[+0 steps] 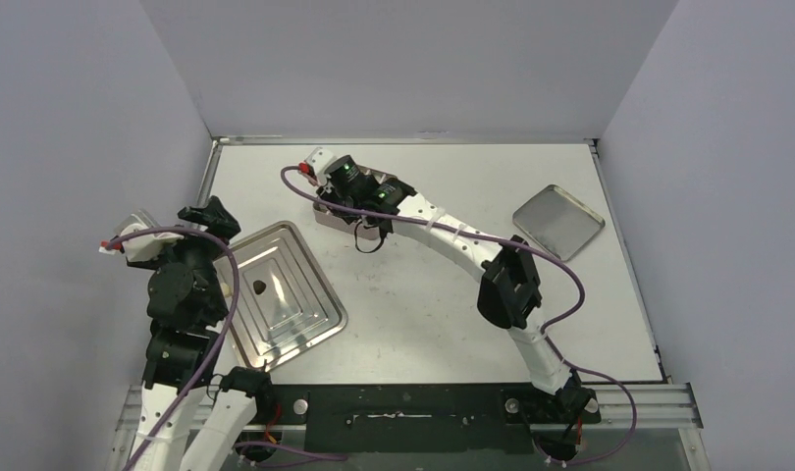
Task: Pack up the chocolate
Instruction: Pick up the fake chocolate from the plate, then place the fake chocolate in the packing box.
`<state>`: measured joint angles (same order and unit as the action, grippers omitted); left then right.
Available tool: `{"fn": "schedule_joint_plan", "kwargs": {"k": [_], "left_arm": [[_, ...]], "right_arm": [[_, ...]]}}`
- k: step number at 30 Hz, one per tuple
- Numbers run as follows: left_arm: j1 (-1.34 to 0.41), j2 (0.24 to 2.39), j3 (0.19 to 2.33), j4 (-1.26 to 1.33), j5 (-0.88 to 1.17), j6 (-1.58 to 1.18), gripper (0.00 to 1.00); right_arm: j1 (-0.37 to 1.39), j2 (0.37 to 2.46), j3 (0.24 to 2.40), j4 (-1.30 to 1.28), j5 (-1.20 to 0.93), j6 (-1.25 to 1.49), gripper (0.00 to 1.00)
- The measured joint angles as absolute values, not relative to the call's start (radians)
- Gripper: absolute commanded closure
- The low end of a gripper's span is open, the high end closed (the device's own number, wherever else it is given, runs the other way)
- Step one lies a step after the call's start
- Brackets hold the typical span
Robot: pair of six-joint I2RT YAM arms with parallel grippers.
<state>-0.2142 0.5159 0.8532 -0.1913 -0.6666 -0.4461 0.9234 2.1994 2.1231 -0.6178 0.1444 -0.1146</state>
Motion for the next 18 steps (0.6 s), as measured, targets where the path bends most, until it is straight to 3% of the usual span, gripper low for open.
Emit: {"fn": "schedule_joint_plan", "kwargs": {"k": [18], "left_arm": [[-0.214,0.505,0.807,-0.207,-0.657,-0.448,0.15]], "right_arm": [[0.911,2.204,2.111,-0.651,0.149,-0.071,0.94]]}}
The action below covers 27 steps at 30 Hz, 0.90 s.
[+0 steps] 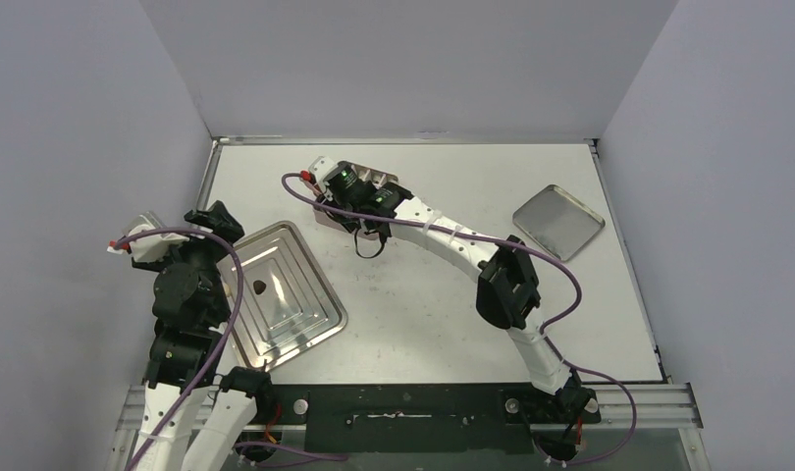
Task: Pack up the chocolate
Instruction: Place the fake chocolate in the packing box.
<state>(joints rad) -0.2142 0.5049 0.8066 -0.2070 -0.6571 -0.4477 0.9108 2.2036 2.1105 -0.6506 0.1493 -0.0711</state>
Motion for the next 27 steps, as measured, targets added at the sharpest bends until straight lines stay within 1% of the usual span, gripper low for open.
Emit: {"fn": "schedule_joint_plan", "kwargs": {"k": [11,16,19,20,22,23,27], "left_arm": [[-0.215,0.505,0.807,-0.207,-0.657,-0.433,0.16],[-0.215,0.505,0.807,-0.207,-0.657,-0.431,0.15],[-0.215,0.505,0.807,-0.207,-0.658,-0.428,0.15],[-0.215,0.505,0.807,-0.207,-0.659,-0.426,0.15],[-0.215,0.505,0.807,-0.207,-0.661,-0.424,0.15],[-0.215,0.505,0.807,-0.207,-0.661,-0.423,0.15],[-0.215,0.505,0.807,-0.207,-0.661,-0.422,0.15]], "right_arm": [[0.910,2.209,2.094,-0.659,0.139,-0.058,0.93],[0.909,2.236,2.090,-0.658,0.125,-0.048,0.90],[0.908,2.249,2.086,-0.661,0.121,-0.043,0.87],[0.908,2.253,2.086,-0.660,0.121,-0.042,0.85],[0.906,2.256,2.086,-0.664,0.121,-0.039,0.76],[0.905,2.256,2.086,-0.665,0.122,-0.039,0.74],[0.903,2.256,2.086,-0.662,0.125,-0.039,0.69]]}}
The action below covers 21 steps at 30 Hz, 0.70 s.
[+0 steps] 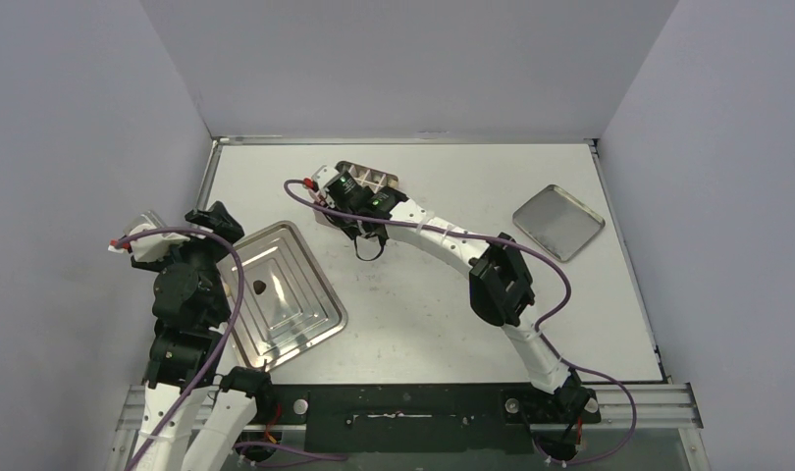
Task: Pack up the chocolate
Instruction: Place the fake chocolate in the packing box.
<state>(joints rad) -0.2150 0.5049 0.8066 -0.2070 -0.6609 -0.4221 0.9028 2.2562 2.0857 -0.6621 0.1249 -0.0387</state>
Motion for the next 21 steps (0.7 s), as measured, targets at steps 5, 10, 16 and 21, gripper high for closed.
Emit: {"fn": "schedule_joint_plan", "kwargs": {"k": [5,10,16,21], "left_arm": [[-0.215,0.508,0.807,-0.207,-0.641,-0.422,0.15],[-0.215,0.525,0.807,-0.208,-0.607,-0.425,0.15],[-0.227,0.524,0.807,-0.208,-0.588,-0.425,0.15],[-0.237,0.532,0.807,-0.218,-0.544,-0.425,0.15]], "right_arm": [[0.900,2.256,2.086,-0.663,0.138,-0.038,0.65],[0.897,2.255,2.086,-0.663,0.143,-0.039,0.66],[0.897,2.233,2.064,-0.668,0.142,-0.013,0.70],[0.889,2.123,1.961,-0.667,0.179,0.043,0.71]]}}
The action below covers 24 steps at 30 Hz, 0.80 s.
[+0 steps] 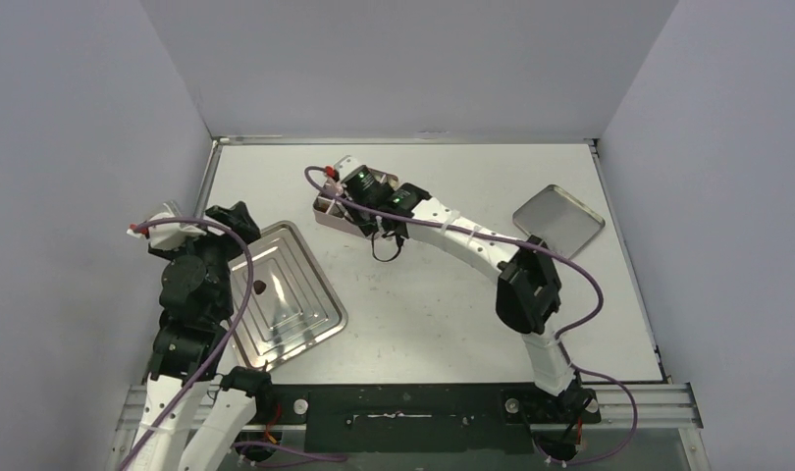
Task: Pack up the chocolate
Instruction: Place the fake chocolate in the packing box, then place the clamp at the center of the board.
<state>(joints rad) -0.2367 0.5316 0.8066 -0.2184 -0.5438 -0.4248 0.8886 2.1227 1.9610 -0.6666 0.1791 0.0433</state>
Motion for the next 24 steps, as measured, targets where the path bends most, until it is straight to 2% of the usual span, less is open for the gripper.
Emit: {"fn": "schedule_joint_plan", "kwargs": {"k": [10,17,20,24], "left_arm": [[-0.255,0.597,0.799,-0.317,-0.394,-0.379,0.14],[-0.287,0.592,0.771,-0.360,-0.355,-0.347,0.14],[-0.308,0.581,0.762,-0.372,-0.354,-0.336,0.14],[-0.327,0.566,0.761,-0.381,-0.358,-0.327,0.15]], "right_arm": [[0.717,1.766,1.522,-0.624,0.360,0.287,0.71],[0.684,1.711,1.291,-0.623,0.435,0.527,0.70],[0.696,1.711,1.234,-0.626,0.432,0.607,0.67],[0.708,1.712,1.163,-0.611,0.414,0.677,0.54]]}}
